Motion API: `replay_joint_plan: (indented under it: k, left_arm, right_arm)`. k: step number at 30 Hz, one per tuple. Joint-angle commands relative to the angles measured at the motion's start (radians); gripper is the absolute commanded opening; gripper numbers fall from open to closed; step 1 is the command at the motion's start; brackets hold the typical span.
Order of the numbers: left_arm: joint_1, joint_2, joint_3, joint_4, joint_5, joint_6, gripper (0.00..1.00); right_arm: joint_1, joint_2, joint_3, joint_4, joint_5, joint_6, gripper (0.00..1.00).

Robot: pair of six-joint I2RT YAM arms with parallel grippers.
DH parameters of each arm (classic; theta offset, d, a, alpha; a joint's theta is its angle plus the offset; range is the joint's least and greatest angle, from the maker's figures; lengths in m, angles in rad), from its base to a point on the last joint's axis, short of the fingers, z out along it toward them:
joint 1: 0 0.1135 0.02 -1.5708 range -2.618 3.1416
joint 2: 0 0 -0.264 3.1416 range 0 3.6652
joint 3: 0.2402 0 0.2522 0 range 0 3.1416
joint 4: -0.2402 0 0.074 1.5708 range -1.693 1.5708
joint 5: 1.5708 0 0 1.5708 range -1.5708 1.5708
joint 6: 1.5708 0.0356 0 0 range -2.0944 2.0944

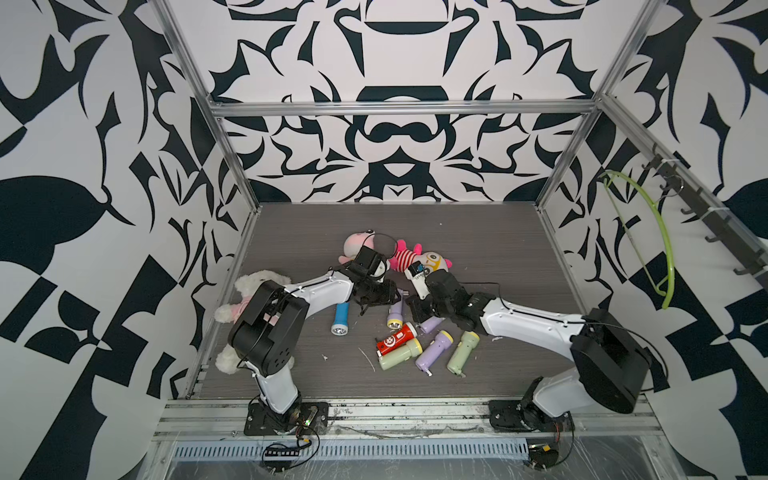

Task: Close the plug at the bottom of the flashlight
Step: Pick up the flashlight from the center of the board.

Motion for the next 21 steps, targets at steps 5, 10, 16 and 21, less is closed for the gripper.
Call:
replay_joint_plan:
  k: [5,10,16,21]
  left_arm:
    - [-0.075,0.077,0.112,-0.159,-0.126,0.059,0.56]
    - [-0.131,0.13,0.168,-0.228,-0.212,0.08,0.53]
    - [-0.164,0.164,0.188,-0.256,-0.294,0.069,0.51]
    - [-0.2,0.213,0.241,-0.305,-0.36,0.086,0.46]
  right_arm:
    - [-0.03,-0.172,-0.044,-0.086,0.103,-0.044,0.0]
    - [-0.053,-0.296,-0.074,-0.128,0.172,-0.053,0.0]
    - [-0.068,-0.42,-0.114,-0.193,0.216,-0.051,0.01]
    - [-0.077,-0.511,-0.141,-0.25,0.255,-0.045,0.02]
